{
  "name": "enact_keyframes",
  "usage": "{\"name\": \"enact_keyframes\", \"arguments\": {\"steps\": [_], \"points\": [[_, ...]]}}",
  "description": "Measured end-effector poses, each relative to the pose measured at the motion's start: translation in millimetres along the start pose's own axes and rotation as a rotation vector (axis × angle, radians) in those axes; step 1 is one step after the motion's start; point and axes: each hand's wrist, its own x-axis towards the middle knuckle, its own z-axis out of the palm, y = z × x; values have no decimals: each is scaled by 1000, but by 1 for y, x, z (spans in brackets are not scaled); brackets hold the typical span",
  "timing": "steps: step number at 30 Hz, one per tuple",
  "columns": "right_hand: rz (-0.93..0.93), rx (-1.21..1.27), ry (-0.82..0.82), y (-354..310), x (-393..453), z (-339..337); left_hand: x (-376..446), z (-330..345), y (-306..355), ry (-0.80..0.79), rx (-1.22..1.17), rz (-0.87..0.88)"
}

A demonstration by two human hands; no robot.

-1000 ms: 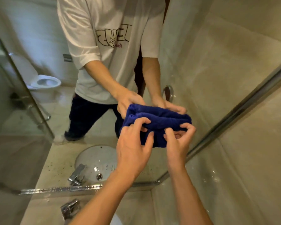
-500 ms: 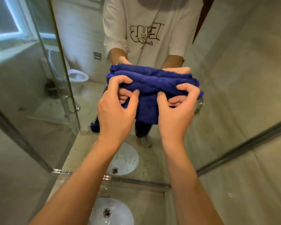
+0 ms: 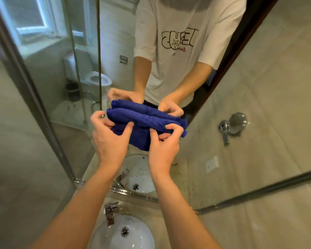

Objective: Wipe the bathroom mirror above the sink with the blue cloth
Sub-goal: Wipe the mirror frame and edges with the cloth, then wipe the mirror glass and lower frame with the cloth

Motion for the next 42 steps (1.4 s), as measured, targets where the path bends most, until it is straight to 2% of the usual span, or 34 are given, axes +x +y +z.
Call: {"name": "enact_keyframes", "arguments": {"steps": [2,5,9,11,15,18,20,23,26,29,32,35,39,42], "points": [[-10,-4,19,-2,-7,13,15,-14,-11,5,67,-33],[13,38,89,-7,-17,24,25,-23,-10,-103,49,-17],[256,211,194,-10,-19,27,24,-26,2,-217,-93,-160],[364,203,216,-3,-17,23,23,-29,2,-305,-222,-209],[431,53,49,2,-21,13,14,-42,2,-449,-351,-275],[514,226,-86,-3,-27,1,7,-52,4,-452,-483,-401],[655,330,-193,0,-37,-3,2,-60,5,-440,-575,-544],[947,352,-375,12,-61,-10,-6,-77,-1,-433,-657,-739],[1223,632,-490,29,-85,-21,-14,-95,-13,-454,-731,-971],[1215,696,-603,35,-101,-29,-20,-108,-30,-421,-737,-1087],[1095,561,-652,35,-104,-32,-28,-118,-41,-395,-703,-1141],[1066,416,-712,37,-106,-34,-36,-124,-47,-394,-689,-1150],[1260,485,-827,32,-120,-37,-43,-123,-44,-465,-686,-1087],[1296,423,-808,33,-137,-44,-48,-118,-36,-474,-685,-1108]]}}
